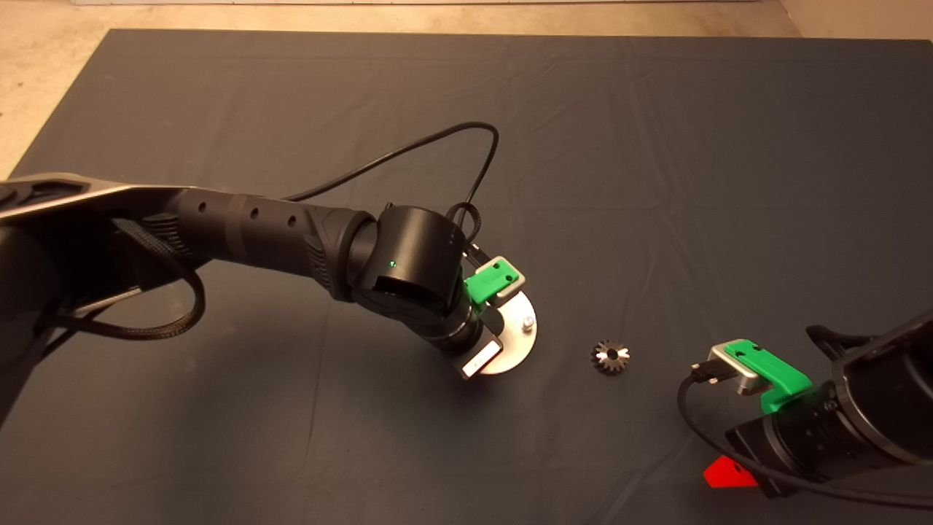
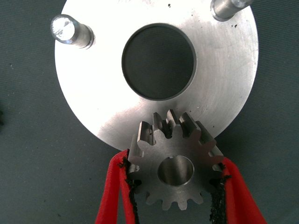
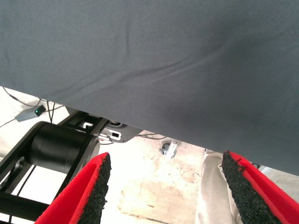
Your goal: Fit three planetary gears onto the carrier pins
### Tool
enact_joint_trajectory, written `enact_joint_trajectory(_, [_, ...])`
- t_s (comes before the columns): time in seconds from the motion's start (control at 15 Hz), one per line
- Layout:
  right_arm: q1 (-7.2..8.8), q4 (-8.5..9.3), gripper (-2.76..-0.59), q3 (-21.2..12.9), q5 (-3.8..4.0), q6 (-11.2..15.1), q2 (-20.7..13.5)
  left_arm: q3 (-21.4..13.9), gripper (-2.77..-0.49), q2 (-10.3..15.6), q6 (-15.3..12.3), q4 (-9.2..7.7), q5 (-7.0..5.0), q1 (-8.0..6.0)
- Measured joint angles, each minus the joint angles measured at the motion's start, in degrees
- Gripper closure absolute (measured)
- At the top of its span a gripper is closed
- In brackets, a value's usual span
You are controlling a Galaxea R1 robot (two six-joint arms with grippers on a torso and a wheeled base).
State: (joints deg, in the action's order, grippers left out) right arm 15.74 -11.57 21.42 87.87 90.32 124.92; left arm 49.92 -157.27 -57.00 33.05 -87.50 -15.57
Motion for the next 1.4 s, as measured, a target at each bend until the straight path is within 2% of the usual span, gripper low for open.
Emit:
enact_joint_trajectory(0.47, [0.00, 0.00, -1.75, 0.0, 0.00, 0.0, 0.0, -0.2, -0.57, 1.0, -0.2, 0.00, -0.02, 0.02])
enact_joint_trajectory(1.07, [0.00, 0.00, -1.75, 0.0, 0.00, 0.0, 0.0, -1.1, -0.57, 1.0, -2.3, 0.07, -0.01, 0.17])
enact_joint_trajectory(1.13, [0.00, 0.00, -1.75, 0.0, 0.00, 0.0, 0.0, -1.1, -0.57, 1.0, -2.3, 0.11, -0.01, 0.28])
enact_joint_trajectory(1.33, [0.00, 0.00, -1.75, 0.0, 0.00, 0.0, 0.0, -1.2, -0.57, 1.0, -2.4, 0.28, -0.10, 1.74])
enact_joint_trajectory(1.4, [0.00, 0.00, -1.75, 0.0, -0.06, 0.0, 0.0, -1.2, -0.57, 1.0, -2.4, 0.49, -0.09, 1.77])
